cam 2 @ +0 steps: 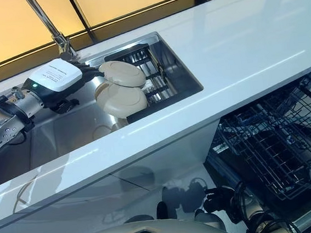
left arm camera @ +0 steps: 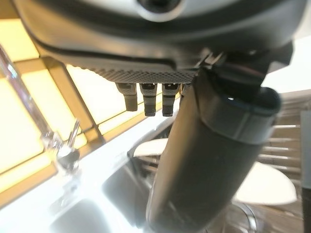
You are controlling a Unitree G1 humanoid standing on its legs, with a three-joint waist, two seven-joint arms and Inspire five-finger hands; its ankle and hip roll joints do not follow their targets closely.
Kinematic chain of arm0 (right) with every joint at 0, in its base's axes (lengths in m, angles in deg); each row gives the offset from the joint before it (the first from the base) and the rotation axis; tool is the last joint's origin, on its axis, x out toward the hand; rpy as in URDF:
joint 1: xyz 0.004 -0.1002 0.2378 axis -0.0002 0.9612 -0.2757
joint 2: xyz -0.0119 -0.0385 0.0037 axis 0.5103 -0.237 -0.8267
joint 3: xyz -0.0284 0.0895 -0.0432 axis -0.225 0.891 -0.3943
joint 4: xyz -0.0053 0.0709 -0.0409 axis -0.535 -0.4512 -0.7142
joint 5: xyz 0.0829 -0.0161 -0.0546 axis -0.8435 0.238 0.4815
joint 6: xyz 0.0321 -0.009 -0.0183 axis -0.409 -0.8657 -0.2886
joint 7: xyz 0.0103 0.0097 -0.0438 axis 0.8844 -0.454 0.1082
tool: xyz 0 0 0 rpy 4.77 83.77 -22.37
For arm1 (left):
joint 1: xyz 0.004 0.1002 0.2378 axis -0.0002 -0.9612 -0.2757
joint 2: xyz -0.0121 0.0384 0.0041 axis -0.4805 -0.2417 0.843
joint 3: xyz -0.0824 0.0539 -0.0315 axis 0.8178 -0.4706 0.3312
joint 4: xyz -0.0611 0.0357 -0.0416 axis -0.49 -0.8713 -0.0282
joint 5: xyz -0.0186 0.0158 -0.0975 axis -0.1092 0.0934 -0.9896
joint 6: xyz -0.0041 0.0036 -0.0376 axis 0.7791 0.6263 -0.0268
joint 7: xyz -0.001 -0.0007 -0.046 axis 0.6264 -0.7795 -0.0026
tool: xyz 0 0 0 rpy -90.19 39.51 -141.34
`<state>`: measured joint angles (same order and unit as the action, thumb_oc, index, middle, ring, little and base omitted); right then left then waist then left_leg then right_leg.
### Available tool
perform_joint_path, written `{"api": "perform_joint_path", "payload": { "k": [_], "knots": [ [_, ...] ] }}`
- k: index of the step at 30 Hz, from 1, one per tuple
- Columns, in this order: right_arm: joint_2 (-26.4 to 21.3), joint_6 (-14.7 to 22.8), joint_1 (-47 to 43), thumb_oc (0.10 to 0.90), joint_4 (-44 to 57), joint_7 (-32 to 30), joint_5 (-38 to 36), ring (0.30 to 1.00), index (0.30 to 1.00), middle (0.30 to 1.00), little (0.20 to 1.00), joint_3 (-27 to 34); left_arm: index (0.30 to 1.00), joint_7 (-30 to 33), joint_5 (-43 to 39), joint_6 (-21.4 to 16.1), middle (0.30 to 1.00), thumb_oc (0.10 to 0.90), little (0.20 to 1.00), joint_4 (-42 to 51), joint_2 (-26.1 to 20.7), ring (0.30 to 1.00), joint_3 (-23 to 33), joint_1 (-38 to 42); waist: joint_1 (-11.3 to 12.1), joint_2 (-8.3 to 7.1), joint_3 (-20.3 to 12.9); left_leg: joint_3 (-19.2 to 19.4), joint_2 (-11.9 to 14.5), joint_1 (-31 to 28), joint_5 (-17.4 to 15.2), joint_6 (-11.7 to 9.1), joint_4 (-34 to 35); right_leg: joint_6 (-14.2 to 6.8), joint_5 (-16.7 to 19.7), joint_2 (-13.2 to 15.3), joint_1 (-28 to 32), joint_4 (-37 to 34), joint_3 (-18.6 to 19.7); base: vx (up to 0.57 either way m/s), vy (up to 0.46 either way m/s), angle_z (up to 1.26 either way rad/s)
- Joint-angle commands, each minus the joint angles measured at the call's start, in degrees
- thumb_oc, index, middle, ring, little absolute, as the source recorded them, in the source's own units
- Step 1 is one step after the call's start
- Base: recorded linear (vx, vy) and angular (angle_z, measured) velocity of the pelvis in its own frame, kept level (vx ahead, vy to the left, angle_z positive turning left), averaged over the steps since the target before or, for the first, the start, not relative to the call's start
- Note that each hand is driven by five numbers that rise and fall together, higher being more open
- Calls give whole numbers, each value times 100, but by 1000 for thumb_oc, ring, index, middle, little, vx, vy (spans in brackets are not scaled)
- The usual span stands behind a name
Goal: Pick up plates and place into dishwasher.
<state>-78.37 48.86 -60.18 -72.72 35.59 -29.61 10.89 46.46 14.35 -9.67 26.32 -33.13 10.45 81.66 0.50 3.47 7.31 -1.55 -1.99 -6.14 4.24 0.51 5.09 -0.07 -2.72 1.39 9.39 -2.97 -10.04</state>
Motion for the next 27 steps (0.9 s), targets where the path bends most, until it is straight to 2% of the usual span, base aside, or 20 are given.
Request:
{"api": "perform_joint_path", "payload": {
  "k": [1, 10, 18, 27],
  "knots": [
    [-177, 110, 116, 800, -125, 23, 57, 900, 900, 900, 900, -69, 900, 885, -71, 218, 900, 800, 900, -240, 103, 900, 631, 715, -95, 76, 1, 255, -412, -164, -836, 215, -168, -529, -343, -19, -523, 841, 185, -3, -5, -4],
    [-135, 248, 38, 800, -250, 0, 53, 900, 900, 900, 900, -46, 900, 1495, 152, 215, 900, 800, 900, -347, 745, 900, 610, 410, -113, 6, 45, 291, -379, -152, -874, 222, -223, -498, -390, -55, -545, 913, 238, 0, 0, 0],
    [-106, 318, -18, 800, -344, -22, 83, 900, 900, 900, 900, -36, 900, 1191, 510, 256, 900, 800, 900, -352, 1028, 900, 307, 413, -136, -12, 71, 314, -367, -146, -893, 219, -258, -483, -408, -76, -542, 931, 256, 3, -2, -2],
    [-111, 389, -91, 800, -490, -59, 105, 900, 900, 900, 900, 36, 900, 688, 1050, 116, 900, 800, 900, -256, 976, 900, 65, 463, -142, 23, 102, 321, -375, -113, -896, 194, -295, -470, -398, -74, -532, 891, 245, -4, 1, -2]
  ]
}}
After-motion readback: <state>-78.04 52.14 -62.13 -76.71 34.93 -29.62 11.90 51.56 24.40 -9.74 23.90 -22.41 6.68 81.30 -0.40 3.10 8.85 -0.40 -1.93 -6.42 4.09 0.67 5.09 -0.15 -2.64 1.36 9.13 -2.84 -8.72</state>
